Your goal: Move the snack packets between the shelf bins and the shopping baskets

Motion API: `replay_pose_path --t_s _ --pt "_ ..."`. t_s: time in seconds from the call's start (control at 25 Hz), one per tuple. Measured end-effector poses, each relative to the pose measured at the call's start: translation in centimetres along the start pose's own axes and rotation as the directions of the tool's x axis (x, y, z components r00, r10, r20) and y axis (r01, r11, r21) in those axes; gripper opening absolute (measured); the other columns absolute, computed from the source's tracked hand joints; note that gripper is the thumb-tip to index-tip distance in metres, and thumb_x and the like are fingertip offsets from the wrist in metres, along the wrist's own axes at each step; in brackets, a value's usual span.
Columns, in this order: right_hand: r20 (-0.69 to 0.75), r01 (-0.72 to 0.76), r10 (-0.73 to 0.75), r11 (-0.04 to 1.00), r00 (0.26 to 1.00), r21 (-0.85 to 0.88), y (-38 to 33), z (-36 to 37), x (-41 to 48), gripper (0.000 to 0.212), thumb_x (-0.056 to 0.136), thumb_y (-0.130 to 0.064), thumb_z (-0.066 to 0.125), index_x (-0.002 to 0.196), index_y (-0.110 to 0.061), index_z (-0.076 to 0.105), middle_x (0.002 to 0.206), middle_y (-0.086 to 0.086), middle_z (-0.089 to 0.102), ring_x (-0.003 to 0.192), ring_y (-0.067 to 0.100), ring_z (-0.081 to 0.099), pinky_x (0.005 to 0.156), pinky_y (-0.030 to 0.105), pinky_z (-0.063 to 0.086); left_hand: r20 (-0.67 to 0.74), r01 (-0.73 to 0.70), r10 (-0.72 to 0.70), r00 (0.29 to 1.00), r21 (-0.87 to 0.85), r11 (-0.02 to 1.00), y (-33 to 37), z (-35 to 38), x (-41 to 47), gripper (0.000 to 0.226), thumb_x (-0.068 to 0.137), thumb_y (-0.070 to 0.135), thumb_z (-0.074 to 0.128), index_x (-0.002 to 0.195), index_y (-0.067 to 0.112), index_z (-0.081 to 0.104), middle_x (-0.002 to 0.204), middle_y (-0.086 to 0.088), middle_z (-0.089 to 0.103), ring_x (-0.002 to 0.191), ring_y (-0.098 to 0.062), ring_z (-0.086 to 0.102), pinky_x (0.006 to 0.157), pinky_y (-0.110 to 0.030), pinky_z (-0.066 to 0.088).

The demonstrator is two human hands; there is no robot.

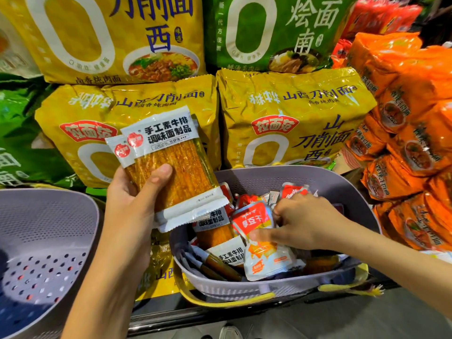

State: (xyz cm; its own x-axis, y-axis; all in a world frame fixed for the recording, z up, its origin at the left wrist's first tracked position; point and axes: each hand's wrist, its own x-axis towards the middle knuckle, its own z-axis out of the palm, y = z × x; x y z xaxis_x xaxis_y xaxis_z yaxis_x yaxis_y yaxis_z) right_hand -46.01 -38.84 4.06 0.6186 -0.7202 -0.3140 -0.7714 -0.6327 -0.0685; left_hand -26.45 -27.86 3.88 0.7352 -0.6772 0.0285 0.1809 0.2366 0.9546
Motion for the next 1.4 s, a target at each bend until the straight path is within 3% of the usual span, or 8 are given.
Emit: replay_pose_path --t_s 0.12,0.24,0.48,0.64,0.76,1.08,1.24,1.4 --pt "0.124 -0.046 0.036 0.996 0.992 0.081 -0.3 0.6 0.9 0.055 0.067 -0.08 0.049 0.071 -0.026 0.046 0.093 -0.004 0.052 0.089 0.018 0.046 0.078 0.029 0.036 0.011 -0.007 0.006 1.0 0.006 1.0 -0.1 0.0 0.0 0.054 0.069 0.026 0.061 0.121 0.013 0.054 0.098 0.006 0.07 0.086 -0.006 0.068 0.067 -0.017 0.053" --pt "0.272 -0.122 0.036 0.944 0.962 0.306 0.1 1.5 1.5 0.07 0.06 -0.077 0.062 0.109 -0.028 0.055 0.118 -0.007 0.056 0.106 0.016 0.053 0.096 0.035 0.045 0.022 -0.009 0.009 1.0 -0.01 1.0 -0.4 0.0 -0.1 0.052 0.069 0.026 0.061 0.119 0.013 0.054 0.091 0.009 0.072 0.083 -0.005 0.068 0.065 -0.016 0.053" --pt "0.211 -0.114 0.003 0.848 0.977 0.517 0.4 2.4 2.2 0.094 0.055 -0.055 0.08 0.133 -0.019 0.042 0.132 -0.004 0.052 0.116 0.017 0.053 0.098 0.038 0.046 0.034 0.003 -0.003 0.999 0.0 1.0 -0.7 0.4 -0.5 0.052 0.068 0.023 0.072 0.116 0.015 0.055 0.093 0.009 0.073 0.085 -0.006 0.069 0.065 -0.018 0.053" --pt "0.102 -0.045 -0.047 0.667 0.994 0.744 1.3 1.6 2.2 0.026 0.072 -0.028 0.078 0.093 -0.018 0.064 0.087 -0.001 0.073 0.08 0.012 0.07 0.076 0.029 0.056 0.029 0.039 -0.039 0.999 0.028 0.999 -1.0 0.2 -1.4 0.052 0.066 0.028 0.063 0.117 0.017 0.055 0.096 0.008 0.072 0.086 -0.006 0.069 0.063 -0.017 0.053" --pt "0.014 0.014 -0.058 0.462 0.998 0.887 2.0 0.7 1.4 0.002 0.084 -0.016 0.066 0.085 -0.018 0.065 0.073 -0.005 0.074 0.068 0.006 0.069 0.061 0.016 0.052 0.013 0.068 -0.069 0.998 0.018 0.997 -1.3 0.2 -1.9 0.035 0.073 0.025 0.063 0.107 0.024 0.058 0.09 0.01 0.073 0.08 -0.004 0.069 0.061 -0.016 0.053" --pt "-0.158 0.147 0.066 0.14 0.985 0.979 0.0 0.9 -3.3 0.019 0.08 -0.024 0.057 0.088 -0.009 0.066 0.076 0.003 0.074 0.068 0.014 0.071 0.064 0.027 0.056 0.112 0.306 -0.304 0.946 -0.007 0.952 -0.1 0.9 -2.9 0.016 0.094 0.014 0.046 0.088 0.017 0.061 0.079 -0.001 0.074 0.063 -0.008 0.067 0.064 -0.024 0.052" --pt "-0.241 0.243 0.244 0.023 0.939 0.97 -2.2 2.5 -9.1 0.041 0.067 -0.037 0.078 0.081 0.0 0.064 0.071 0.009 0.068 0.065 0.02 0.067 0.06 0.027 0.053 0.283 0.273 -0.272 0.92 0.037 0.961 1.1 -0.8 -3.5 0.034 0.096 -0.009 0.027 0.072 0.008 0.043 0.094 -0.036 0.064 0.025 0.005 0.044 0.035 -0.009 0.034" --pt "-0.253 0.343 0.456 -0.125 0.853 0.931 -5.3 7.2 -16.2 0.029 0.049 -0.034 0.085 0.073 -0.019 0.076 0.071 0.002 0.072 0.061 0.014 0.07 0.053 0.024 0.054 0.47 0.443 -0.459 0.754 0.152 0.883 0.6 -2.5 -8.0 0.025 0.097 0.01 0.037 0.081 0.011 0.056 0.076 -0.007 0.064 0.044 -0.004 0.062 0.048 -0.017 0.049"
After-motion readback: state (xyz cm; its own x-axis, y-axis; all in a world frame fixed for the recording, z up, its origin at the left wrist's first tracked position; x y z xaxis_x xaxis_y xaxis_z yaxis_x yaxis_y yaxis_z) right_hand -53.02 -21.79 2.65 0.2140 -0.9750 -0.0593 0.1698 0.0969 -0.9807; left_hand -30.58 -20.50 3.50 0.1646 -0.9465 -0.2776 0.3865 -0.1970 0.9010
